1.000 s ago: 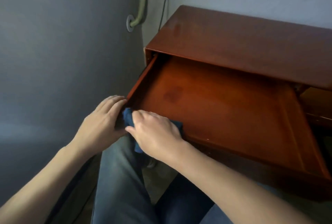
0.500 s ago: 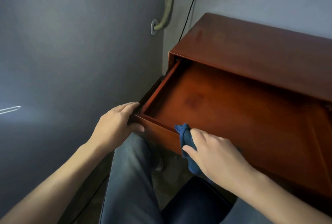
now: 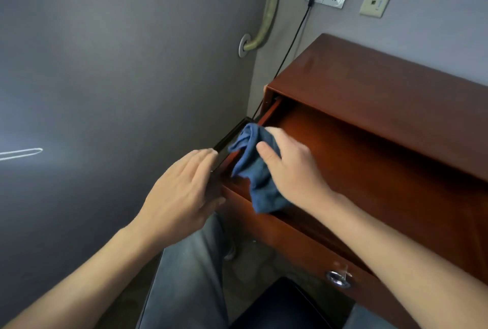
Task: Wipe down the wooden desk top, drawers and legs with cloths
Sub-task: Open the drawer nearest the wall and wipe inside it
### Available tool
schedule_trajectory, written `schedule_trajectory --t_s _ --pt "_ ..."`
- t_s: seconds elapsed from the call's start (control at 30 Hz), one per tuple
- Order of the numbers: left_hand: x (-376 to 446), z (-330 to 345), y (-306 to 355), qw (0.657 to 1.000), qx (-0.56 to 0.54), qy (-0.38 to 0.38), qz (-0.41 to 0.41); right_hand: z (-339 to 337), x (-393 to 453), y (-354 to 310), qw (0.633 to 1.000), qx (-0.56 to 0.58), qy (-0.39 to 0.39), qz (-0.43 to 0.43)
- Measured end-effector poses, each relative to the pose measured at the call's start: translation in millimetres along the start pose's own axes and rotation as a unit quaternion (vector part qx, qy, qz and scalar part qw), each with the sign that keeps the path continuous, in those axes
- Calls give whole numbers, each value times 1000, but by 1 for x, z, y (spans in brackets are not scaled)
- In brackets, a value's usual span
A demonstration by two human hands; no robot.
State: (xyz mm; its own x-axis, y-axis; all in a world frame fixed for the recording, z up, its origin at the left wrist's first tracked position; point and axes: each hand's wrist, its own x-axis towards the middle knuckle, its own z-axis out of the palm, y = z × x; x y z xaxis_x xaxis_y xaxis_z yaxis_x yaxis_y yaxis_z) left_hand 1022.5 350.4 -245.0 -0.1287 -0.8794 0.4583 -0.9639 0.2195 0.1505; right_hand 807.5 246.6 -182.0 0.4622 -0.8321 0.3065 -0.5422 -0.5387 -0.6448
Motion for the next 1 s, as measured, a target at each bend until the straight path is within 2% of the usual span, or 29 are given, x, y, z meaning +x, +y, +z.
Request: schedule_trajectory --t_s 0.03,0.07,0.1,0.17,0.2,0.23,0.27,0.3,0.33,0.4,0.43,0.5,0.6,0.7,0.77,0.87,1.0 --pt "-4 3 6 999 -2 20 25 -2 12 8 1000 -22 6 -12" --pt "-7 5 11 998 -5 39 44 2 24 13 998 -49 -20 -27" --pt "-10 7 15 997 -8 50 52 10 34 16 993 -77 -84 -42" --pt "-13 8 14 997 -6 55 48 35 46 21 955 -133 -256 -66" --pt "-13 7 12 998 -2 54 43 45 49 25 934 -157 -312 -78" --pt "-12 6 10 998 -3 52 40 49 52 29 922 -175 -333 -95" --pt "-11 5 9 998 -7 50 41 49 54 33 916 -200 -320 -136" --pt "-10 4 9 998 -13 48 48 48 56 34 905 -251 -275 -208" --pt "-8 5 10 997 -19 44 59 47 59 34 878 -311 -222 -289" --pt "-6 6 15 997 -25 37 70 49 71 35 830 -378 -166 -376" --pt "-4 6 16 997 -27 37 65 50 81 33 820 -385 -171 -387" --pt "-2 7 15 997 -26 39 57 49 96 28 823 -372 -249 -351" --pt "-2 6 13 997 -30 38 58 57 93 23 830 -305 -321 -338" --pt "-3 3 11 997 -50 34 48 74 72 22 846 -210 -335 -358" --pt "-3 -1 13 998 -55 21 35 76 72 25 846 -192 -341 -361" --pt "-3 -5 18 998 -52 4 19 72 92 39 824 -245 -340 -381" --pt "-7 -11 22 998 -53 -22 8 48 127 68 831 -301 -315 -346"
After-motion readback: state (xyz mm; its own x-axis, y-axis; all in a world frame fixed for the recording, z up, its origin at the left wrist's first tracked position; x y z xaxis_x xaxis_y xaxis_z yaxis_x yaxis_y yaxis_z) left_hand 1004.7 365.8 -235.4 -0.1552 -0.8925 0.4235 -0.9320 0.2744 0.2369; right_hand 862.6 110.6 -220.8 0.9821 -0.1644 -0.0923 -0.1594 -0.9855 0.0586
